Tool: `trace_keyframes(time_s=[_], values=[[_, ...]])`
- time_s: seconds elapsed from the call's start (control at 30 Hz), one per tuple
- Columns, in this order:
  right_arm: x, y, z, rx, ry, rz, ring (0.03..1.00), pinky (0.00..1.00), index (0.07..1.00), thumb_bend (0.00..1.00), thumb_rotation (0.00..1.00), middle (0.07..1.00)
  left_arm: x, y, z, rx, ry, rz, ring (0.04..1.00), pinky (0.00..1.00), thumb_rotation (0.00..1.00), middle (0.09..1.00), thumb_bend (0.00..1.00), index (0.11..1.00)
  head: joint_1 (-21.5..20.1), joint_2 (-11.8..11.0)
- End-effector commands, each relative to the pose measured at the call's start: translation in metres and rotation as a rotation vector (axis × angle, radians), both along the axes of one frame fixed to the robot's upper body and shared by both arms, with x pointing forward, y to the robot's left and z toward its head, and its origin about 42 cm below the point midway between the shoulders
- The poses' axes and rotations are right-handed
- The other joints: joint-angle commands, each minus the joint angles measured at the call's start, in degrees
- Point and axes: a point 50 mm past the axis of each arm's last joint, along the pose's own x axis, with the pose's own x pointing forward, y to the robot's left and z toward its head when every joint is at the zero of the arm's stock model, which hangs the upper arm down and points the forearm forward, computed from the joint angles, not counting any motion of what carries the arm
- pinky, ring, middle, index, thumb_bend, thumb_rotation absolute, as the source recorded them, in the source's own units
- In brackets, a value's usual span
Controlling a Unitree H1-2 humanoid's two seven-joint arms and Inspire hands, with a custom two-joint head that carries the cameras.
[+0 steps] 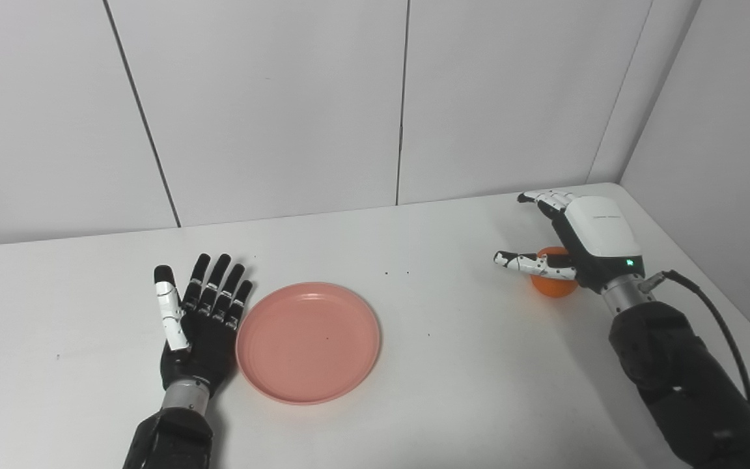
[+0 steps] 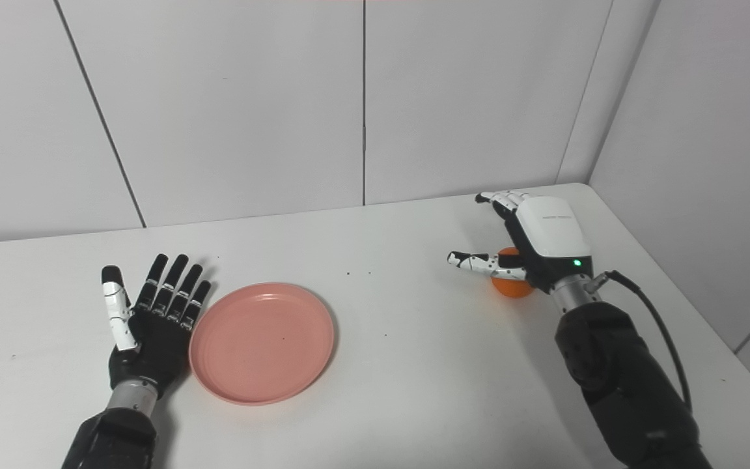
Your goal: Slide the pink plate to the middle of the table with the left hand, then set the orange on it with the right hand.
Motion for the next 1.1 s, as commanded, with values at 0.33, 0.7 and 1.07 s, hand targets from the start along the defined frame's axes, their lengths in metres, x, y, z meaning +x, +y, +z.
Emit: trace_keyframes(time_s=[0.33,0.7,1.07], values=[[0.019,-0.016,0.020,-0.047,-0.013,-0.046,0.800,0.78,0.730,0.86,0.85,0.789,-0.026,0.004,-0.045,0.040,0.219,-0.008,0.910,0.96,0.71,0.906,0.75,0.939,0.2,0.3],[0.020,-0.015,0.013,-0.066,0.041,-0.059,0.805,0.79,0.743,0.86,0.85,0.795,-0.028,0.004,-0.045,0.038,0.219,-0.013,0.914,0.97,0.72,0.907,0.75,0.939,0.6,0.9],[0.023,-0.012,0.009,-0.048,0.084,-0.061,0.805,0.80,0.761,0.85,0.83,0.801,-0.031,0.003,-0.044,0.034,0.225,-0.015,0.928,0.98,0.72,0.920,0.75,0.957,1.0,1.2]])
